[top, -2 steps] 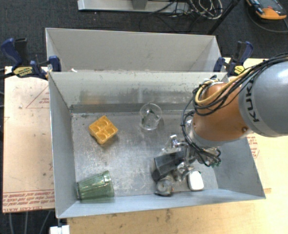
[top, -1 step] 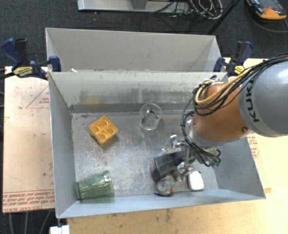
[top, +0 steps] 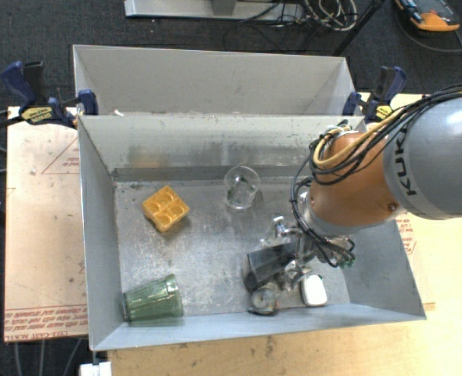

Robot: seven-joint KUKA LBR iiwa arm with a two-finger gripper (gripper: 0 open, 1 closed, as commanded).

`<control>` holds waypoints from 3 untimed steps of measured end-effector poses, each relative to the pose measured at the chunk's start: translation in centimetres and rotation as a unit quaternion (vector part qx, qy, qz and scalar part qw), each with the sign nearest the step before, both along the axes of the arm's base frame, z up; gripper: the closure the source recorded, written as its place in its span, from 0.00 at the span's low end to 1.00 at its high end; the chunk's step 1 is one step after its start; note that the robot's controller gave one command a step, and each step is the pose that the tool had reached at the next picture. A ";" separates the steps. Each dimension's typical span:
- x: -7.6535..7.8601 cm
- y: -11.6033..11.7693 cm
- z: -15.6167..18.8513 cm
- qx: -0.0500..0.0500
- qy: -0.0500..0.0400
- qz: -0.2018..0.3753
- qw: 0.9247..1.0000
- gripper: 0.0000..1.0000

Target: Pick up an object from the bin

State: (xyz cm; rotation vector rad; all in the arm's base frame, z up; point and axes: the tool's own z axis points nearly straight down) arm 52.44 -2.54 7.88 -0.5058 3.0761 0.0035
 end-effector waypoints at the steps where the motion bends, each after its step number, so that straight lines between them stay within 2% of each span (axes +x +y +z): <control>1: -0.2 0.0 0.5 -0.001 0.007 0.000 1.000 1.00; 3: -0.5 -0.1 2.3 -0.002 0.015 -0.001 1.000 1.00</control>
Offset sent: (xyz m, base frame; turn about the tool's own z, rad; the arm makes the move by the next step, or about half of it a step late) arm -0.0001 -0.0002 0.0322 0.0000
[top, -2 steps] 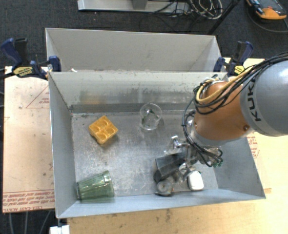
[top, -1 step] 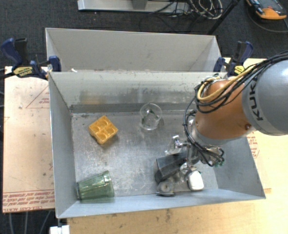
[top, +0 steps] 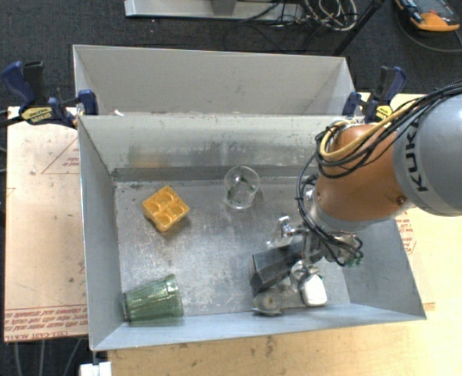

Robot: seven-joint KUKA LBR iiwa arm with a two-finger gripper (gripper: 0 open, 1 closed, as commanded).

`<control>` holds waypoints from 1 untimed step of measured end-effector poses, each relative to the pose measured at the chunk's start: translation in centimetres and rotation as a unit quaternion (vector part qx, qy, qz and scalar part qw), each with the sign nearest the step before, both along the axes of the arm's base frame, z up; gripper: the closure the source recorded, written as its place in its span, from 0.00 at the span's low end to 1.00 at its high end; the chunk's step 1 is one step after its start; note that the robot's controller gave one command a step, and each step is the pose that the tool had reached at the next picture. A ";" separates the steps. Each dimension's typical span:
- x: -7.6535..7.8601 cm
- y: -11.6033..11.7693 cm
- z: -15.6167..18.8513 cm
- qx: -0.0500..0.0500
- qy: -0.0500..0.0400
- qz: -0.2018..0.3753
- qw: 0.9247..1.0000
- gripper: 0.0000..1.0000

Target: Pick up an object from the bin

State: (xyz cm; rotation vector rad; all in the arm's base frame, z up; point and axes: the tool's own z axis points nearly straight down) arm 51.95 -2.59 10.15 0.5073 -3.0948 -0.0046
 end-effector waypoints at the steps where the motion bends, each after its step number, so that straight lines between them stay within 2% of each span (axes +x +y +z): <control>1: -0.1 0.0 2.4 0.000 0.002 0.000 1.000 1.00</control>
Offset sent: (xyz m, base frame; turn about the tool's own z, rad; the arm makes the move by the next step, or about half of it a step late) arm 0.0002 -0.0002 0.0201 0.0000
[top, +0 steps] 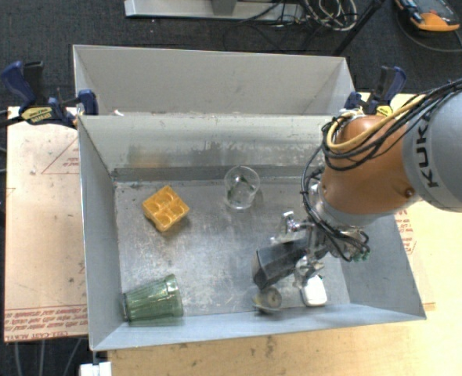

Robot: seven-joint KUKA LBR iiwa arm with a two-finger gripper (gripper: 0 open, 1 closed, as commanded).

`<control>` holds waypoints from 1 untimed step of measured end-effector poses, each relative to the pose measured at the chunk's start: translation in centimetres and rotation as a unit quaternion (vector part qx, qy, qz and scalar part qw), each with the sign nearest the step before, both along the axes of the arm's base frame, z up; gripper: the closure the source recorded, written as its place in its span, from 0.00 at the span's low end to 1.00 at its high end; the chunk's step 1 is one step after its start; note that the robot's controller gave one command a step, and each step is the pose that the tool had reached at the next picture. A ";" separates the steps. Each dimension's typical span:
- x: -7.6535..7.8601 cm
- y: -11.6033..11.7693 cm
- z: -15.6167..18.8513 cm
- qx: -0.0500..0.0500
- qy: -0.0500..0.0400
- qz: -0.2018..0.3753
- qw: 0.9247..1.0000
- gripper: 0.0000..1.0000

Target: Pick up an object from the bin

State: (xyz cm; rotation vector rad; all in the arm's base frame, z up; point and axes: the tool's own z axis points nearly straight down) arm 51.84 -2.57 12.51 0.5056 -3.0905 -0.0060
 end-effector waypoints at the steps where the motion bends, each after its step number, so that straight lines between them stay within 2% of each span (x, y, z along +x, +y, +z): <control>1: 0.1 0.0 2.2 0.000 -0.002 0.000 1.000 1.00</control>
Offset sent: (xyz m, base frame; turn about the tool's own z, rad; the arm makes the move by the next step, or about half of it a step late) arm 0.0001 0.0001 0.0475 0.0000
